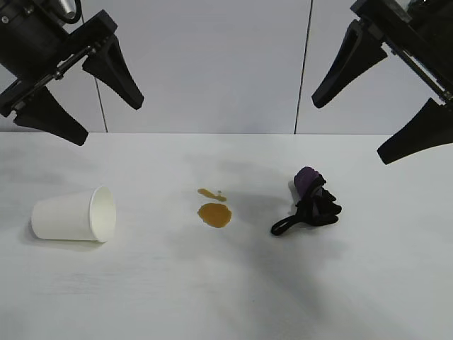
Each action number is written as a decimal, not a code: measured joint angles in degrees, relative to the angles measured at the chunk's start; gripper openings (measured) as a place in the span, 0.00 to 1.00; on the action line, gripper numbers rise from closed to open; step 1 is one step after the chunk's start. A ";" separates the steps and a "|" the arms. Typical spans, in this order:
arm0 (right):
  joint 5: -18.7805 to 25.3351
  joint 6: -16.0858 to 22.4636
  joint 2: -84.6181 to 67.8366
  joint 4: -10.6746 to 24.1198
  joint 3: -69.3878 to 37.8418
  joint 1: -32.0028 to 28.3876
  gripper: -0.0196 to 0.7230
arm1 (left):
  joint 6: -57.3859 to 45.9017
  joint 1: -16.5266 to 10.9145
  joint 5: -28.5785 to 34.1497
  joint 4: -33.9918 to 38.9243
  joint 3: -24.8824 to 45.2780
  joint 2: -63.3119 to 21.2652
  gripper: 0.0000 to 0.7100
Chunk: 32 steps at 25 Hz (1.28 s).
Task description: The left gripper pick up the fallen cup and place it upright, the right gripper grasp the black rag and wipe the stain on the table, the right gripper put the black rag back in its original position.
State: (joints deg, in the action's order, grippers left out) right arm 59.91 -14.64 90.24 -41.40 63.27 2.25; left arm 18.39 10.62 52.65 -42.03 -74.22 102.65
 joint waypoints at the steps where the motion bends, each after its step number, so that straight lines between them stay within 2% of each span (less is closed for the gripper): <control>1: 0.00 0.00 0.00 0.00 0.00 0.00 0.89 | 0.24 0.00 0.00 0.00 0.00 0.00 0.89; 4: 0.00 0.00 0.00 0.00 0.00 0.00 0.89 | 4.17 0.00 0.36 0.95 0.00 0.00 0.89; 7: 0.00 0.00 0.00 0.00 0.00 0.00 0.89 | 13.62 0.00 2.80 2.85 0.00 -0.11 0.89; 12: 0.00 0.00 0.00 0.00 0.00 0.00 0.89 | 36.10 0.00 6.70 7.29 0.00 -1.86 0.89; 17: 0.00 0.00 0.00 0.00 0.00 0.00 0.89 | 59.35 0.00 7.26 11.14 -0.10 -4.14 0.89; 22: 0.00 0.00 0.00 0.05 0.00 0.00 0.89 | 75.09 0.00 7.20 11.98 -0.10 -4.21 0.89; 25: 0.04 0.00 0.00 0.42 0.00 0.00 0.89 | 77.35 0.00 5.85 14.64 -0.10 -4.21 0.89; 32: 0.04 0.00 0.00 0.47 0.00 0.00 0.89 | 69.12 0.00 2.44 24.04 -0.10 -4.14 0.89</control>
State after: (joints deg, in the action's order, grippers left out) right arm 59.96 -14.64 90.24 -40.93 63.27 2.25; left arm 87.51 10.62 55.09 -17.99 -74.32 98.51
